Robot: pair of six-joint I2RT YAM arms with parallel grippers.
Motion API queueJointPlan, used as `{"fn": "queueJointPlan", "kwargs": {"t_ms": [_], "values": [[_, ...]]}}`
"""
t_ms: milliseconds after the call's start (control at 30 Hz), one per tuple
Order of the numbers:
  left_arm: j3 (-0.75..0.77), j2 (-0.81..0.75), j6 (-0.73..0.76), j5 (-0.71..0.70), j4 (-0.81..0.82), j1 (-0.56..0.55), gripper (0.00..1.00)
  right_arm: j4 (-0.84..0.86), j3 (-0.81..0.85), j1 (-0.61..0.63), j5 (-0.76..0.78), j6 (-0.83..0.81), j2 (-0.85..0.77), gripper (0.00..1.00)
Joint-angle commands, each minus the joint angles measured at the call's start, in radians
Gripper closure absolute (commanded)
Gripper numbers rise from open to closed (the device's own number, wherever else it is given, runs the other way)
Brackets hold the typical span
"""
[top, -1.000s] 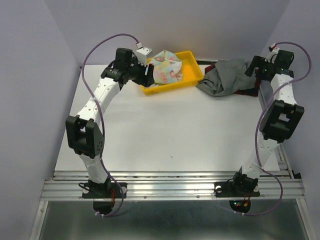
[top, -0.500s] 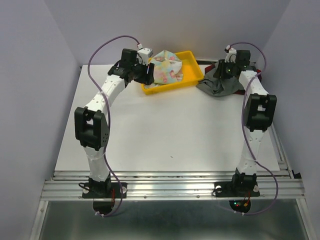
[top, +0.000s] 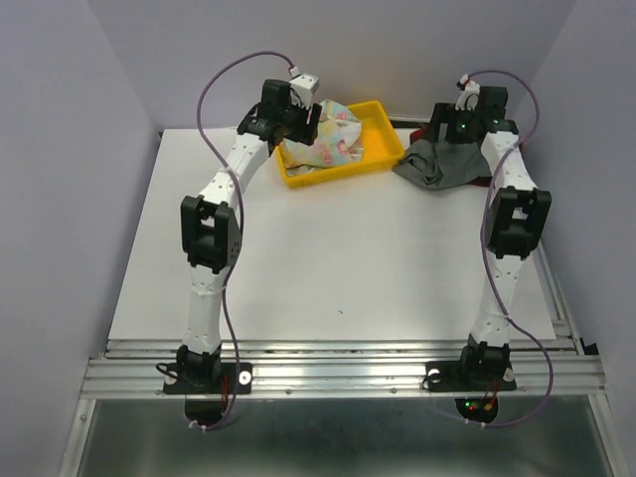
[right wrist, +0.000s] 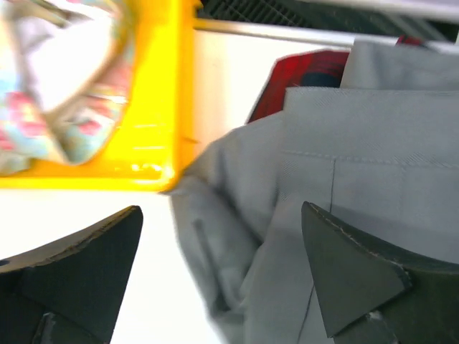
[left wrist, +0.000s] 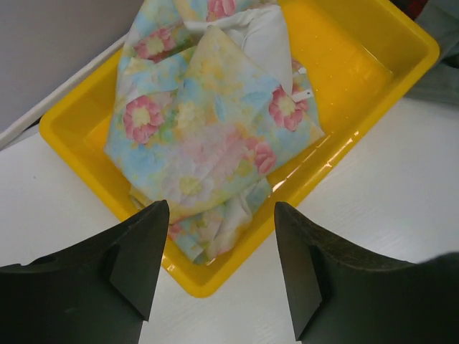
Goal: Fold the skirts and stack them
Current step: Grab the skirt from the pile
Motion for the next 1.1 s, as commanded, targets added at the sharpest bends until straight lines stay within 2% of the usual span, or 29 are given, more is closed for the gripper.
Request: {"fn": "queueJointPlan", "kwargs": {"t_ms": [0, 67, 200, 333, 433, 467, 533, 567, 600, 700, 733, 867, 1067], "values": [[0.148, 0.139, 0.057, -0.036, 0.039, -0.007, 0.25, 0.015, -0.079, -0.009, -0.044, 0.004, -0.303, 0.00], [0.179, 0.176, 0.078, -0.037, 0.085, -0.008, 0.24, -0.045, -0.104, -0.009, -0.041, -0.007, -0.357, 0.00], [0.148, 0.228, 0.150, -0.011, 0.165, -0.008, 0.21, -0.129, -0.184, -0.009, -0.001, -0.037, -0.486, 0.00], [0.150, 0.274, 0.186, -0.017, 0.198, -0.013, 0.20, -0.180, -0.233, -0.009, 0.067, -0.059, -0.547, 0.00], [0.177, 0.328, 0.215, -0.060, 0.212, -0.019, 0.24, -0.195, -0.282, -0.009, 0.105, -0.060, -0.601, 0.00], [0.196, 0.340, 0.203, -0.066, 0.205, -0.019, 0.27, -0.195, -0.308, -0.009, 0.117, -0.059, -0.625, 0.00], [0.268, 0.382, 0.195, -0.048, 0.174, -0.017, 0.47, -0.191, -0.331, -0.009, 0.125, -0.057, -0.649, 0.00], [0.260, 0.371, 0.183, -0.036, 0.195, -0.017, 0.55, -0.185, -0.353, -0.009, 0.130, -0.057, -0.667, 0.00], [0.248, 0.359, 0.180, -0.028, 0.210, -0.017, 0.71, -0.182, -0.364, -0.009, 0.131, -0.054, -0.675, 0.00], [0.204, 0.312, 0.170, -0.004, 0.249, -0.017, 0.88, -0.174, -0.385, -0.009, 0.131, -0.045, -0.690, 0.00], [0.207, 0.301, 0.167, -0.001, 0.244, -0.017, 1.00, -0.169, -0.390, -0.009, 0.128, -0.042, -0.693, 0.00], [0.207, 0.215, 0.158, 0.039, 0.235, -0.013, 1.00, -0.148, -0.423, -0.009, 0.110, -0.033, -0.702, 0.00], [0.234, 0.017, 0.062, 0.192, 0.266, -0.010, 1.00, -0.122, -0.488, -0.009, 0.071, -0.031, -0.707, 0.00]]}}
